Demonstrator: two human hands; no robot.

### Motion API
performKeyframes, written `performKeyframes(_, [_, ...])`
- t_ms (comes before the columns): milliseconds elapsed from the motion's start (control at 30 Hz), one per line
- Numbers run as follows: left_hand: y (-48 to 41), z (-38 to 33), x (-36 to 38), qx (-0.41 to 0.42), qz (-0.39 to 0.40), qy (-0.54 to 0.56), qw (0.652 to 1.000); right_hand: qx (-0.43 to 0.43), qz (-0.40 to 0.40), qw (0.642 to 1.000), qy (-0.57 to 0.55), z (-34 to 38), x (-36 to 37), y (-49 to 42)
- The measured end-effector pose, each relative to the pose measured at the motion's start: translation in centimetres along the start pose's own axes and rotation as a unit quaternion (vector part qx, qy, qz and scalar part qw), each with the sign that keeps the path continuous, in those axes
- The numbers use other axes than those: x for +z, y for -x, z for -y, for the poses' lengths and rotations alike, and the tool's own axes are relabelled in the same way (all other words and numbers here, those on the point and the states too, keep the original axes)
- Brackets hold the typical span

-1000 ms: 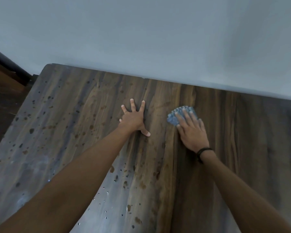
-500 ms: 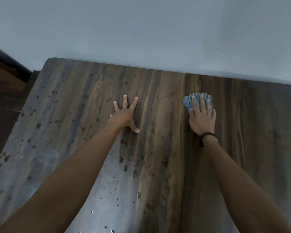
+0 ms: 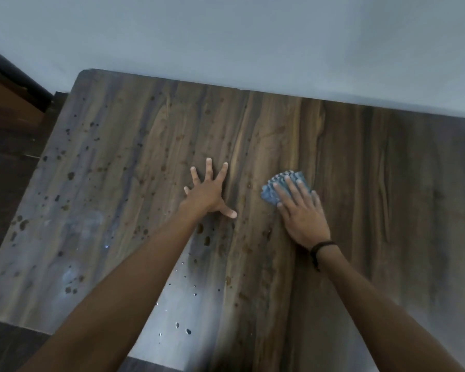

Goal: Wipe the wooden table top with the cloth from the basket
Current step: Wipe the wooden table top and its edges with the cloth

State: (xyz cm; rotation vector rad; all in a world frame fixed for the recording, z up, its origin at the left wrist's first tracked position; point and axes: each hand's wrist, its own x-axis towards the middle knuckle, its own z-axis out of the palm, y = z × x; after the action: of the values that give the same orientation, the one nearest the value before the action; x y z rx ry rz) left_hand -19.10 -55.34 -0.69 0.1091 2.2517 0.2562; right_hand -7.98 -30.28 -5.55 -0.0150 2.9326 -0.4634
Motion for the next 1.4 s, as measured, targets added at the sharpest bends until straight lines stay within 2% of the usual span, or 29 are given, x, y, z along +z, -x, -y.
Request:
performKeyframes(33, [0.3,0.2,0.7,0.002,-0.007,-0.008,1.0,0.021,-0.003,1.0,-0.004,-0.9,-0.6,-0.9])
performKeyframes(133, [0.7,0.0,0.9,0.006,-0.018,-0.004,1.0,0.163,-0.015,0.985,-0.055,-1.4,-1.8,-3.2])
performKeyframes(167, [0.9,-0.1,0.8,0.007,-0.02,-0.001,1.0,0.16,-0.019,0.986,-0.051,-0.3,-1.2,-2.4])
performKeyframes(267, [2.0,-0.1,1.4,0.014,-0.054,0.006,0.998,0.026,-0.013,1.0,-0.011,2.8,1.7,4.4])
performKeyframes(300, [2.7,0.1,1.8,0.017,-0.061,0.008,0.998,0.004,0.003,1.0,-0.009,2.5,2.0,6.5])
performKeyframes(333, [3.4,0.3,2.5,0.018,-0.061,0.007,0.998,0.006,0.009,1.0,-0.006,1.8,2.2,7.7])
performKeyframes(467, [5.7,3.0,6.0,0.003,-0.017,0.006,1.0,0.151,-0.019,0.987,-0.04,0.9,1.6,8.7])
performKeyframes(500, [5.9,3.7,6.8,0.005,-0.02,0.008,1.0,0.143,-0.023,0.989,-0.04,1.9,2.2,9.7])
performKeyframes(567, [6.4,4.6,8.0,0.016,-0.047,0.009,0.999,0.049,-0.013,0.999,-0.018,4.2,4.2,13.8])
performKeyframes(600, [6.5,4.7,8.0,0.018,-0.057,0.013,0.998,-0.002,0.005,1.0,-0.006,4.4,4.7,15.9])
performKeyframes(667, [6.7,4.4,7.8,0.02,-0.062,0.018,0.998,-0.05,0.011,0.999,0.019,2.5,4.5,17.4])
performKeyframes(700, [6.7,4.3,7.7,0.02,-0.062,0.019,0.998,-0.034,0.0,0.999,0.023,1.7,4.1,16.5])
performKeyframes(800, [7.2,4.4,7.8,0.014,-0.062,0.022,0.998,0.133,-0.018,0.99,-0.035,2.2,3.4,14.3])
performKeyframes(833, [7.6,4.5,8.2,0.01,-0.072,0.012,0.997,0.141,-0.023,0.989,-0.042,3.5,4.0,14.8])
performKeyframes(867, [8.1,4.8,8.6,0.006,-0.081,0.0,0.997,0.103,-0.021,0.994,-0.032,4.9,4.9,16.0])
performKeyframes(933, [8.9,5.5,9.4,-0.005,-0.076,-0.006,0.997,-0.025,0.007,1.0,0.006,6.0,6.1,19.6])
performKeyframes(967, [9.1,6.0,9.9,-0.006,-0.064,-0.001,0.998,-0.055,0.013,0.998,0.014,5.2,5.9,20.3])
performKeyframes(1000, [9.3,6.4,10.2,-0.005,-0.055,0.004,0.998,-0.047,0.012,0.999,0.014,4.2,5.6,19.9])
performKeyframes(1100, [9.3,6.5,10.2,-0.008,-0.039,0.016,0.999,0.129,-0.035,0.99,-0.037,3.3,4.7,17.9])
performKeyframes(1133, [9.4,6.4,10.1,-0.01,-0.036,0.019,0.999,0.15,-0.044,0.987,-0.041,4.3,5.1,18.3])
performKeyframes(1167, [9.4,6.2,10.0,-0.011,-0.033,0.021,0.999,0.121,-0.042,0.991,-0.032,5.6,5.7,19.2])
performKeyframes(1267, [9.5,6.1,9.9,-0.013,-0.032,0.022,0.999,-0.062,-0.001,0.998,0.019,6.0,6.9,22.9])
performKeyframes(1300, [9.5,6.2,10.1,-0.013,-0.038,0.02,0.999,-0.074,0.002,0.997,0.024,4.7,6.4,22.7])
performKeyframes(1333, [9.6,6.2,10.1,-0.015,-0.043,0.019,0.999,-0.048,-0.007,0.999,0.025,3.5,5.9,21.6])
performKeyframes(1400, [9.6,6.2,10.0,-0.02,-0.042,0.022,0.999,0.094,-0.038,0.995,-0.019,2.2,4.8,19.4])
